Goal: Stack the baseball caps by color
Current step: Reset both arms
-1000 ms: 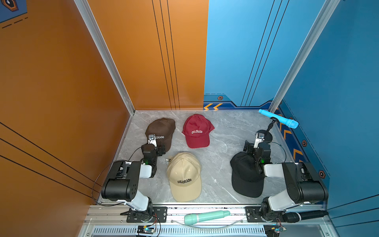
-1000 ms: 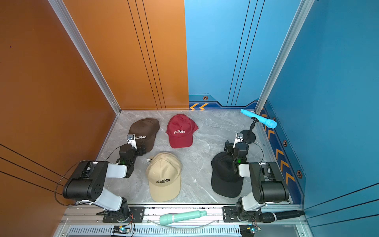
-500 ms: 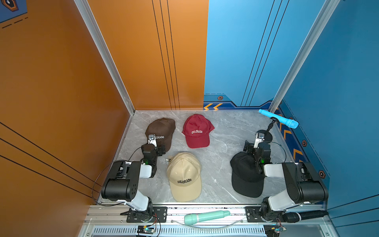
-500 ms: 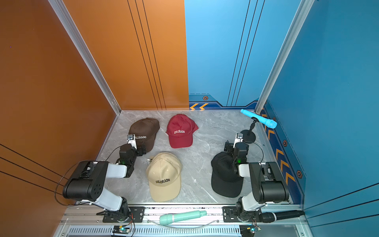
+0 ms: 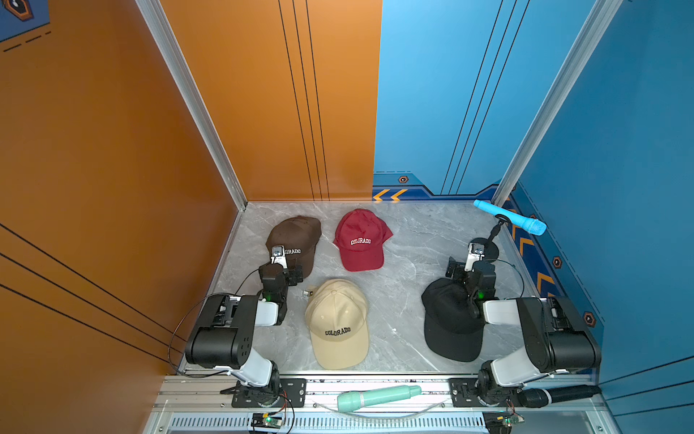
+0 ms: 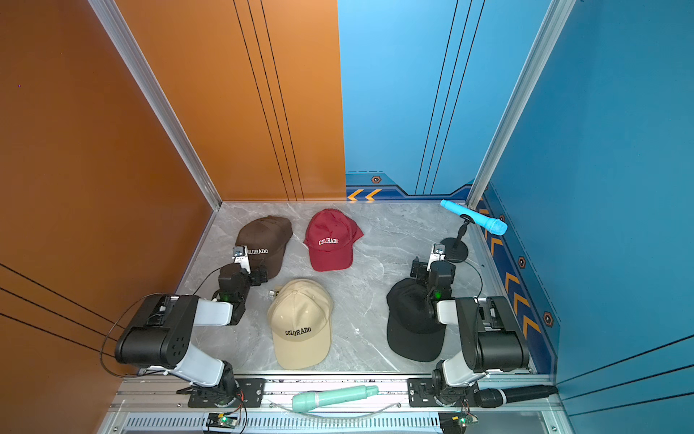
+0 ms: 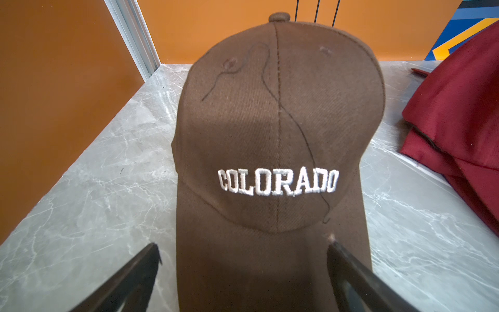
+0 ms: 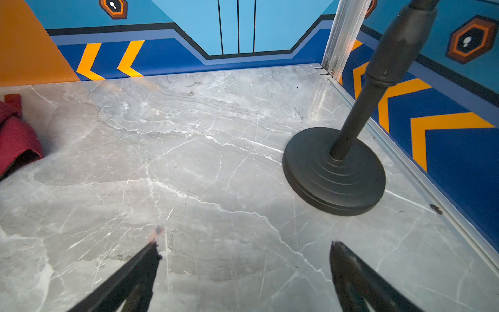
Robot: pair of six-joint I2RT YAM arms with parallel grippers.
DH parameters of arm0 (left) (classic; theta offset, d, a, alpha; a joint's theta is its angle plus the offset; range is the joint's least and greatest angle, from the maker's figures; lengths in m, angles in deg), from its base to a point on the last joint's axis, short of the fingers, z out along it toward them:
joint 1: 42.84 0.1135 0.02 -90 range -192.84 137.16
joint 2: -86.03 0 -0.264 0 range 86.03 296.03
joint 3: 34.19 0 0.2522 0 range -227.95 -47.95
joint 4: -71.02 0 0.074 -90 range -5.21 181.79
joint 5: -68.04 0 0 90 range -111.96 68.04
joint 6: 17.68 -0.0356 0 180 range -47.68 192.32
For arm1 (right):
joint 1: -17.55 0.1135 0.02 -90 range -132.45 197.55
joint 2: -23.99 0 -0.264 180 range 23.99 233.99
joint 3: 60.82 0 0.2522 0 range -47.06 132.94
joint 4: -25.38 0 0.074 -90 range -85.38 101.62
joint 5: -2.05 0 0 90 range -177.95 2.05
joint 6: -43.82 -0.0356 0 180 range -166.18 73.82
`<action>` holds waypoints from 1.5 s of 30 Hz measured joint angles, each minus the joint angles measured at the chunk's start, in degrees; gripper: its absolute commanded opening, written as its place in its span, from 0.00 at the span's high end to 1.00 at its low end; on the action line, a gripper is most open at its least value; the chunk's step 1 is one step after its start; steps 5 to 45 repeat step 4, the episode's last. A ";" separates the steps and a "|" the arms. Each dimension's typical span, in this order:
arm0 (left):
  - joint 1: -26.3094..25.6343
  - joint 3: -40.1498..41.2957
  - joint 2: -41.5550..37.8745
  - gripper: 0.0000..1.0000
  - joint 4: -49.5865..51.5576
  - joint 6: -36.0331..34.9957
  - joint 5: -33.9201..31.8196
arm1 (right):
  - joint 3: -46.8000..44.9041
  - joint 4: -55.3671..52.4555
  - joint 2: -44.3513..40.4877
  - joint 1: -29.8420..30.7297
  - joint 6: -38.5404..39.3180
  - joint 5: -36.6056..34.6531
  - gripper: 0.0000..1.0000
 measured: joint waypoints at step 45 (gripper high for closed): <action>0.00 0.02 0.00 0.02 0.00 0.00 0.00 | 0.00 0.02 0.00 0.00 0.00 0.00 0.00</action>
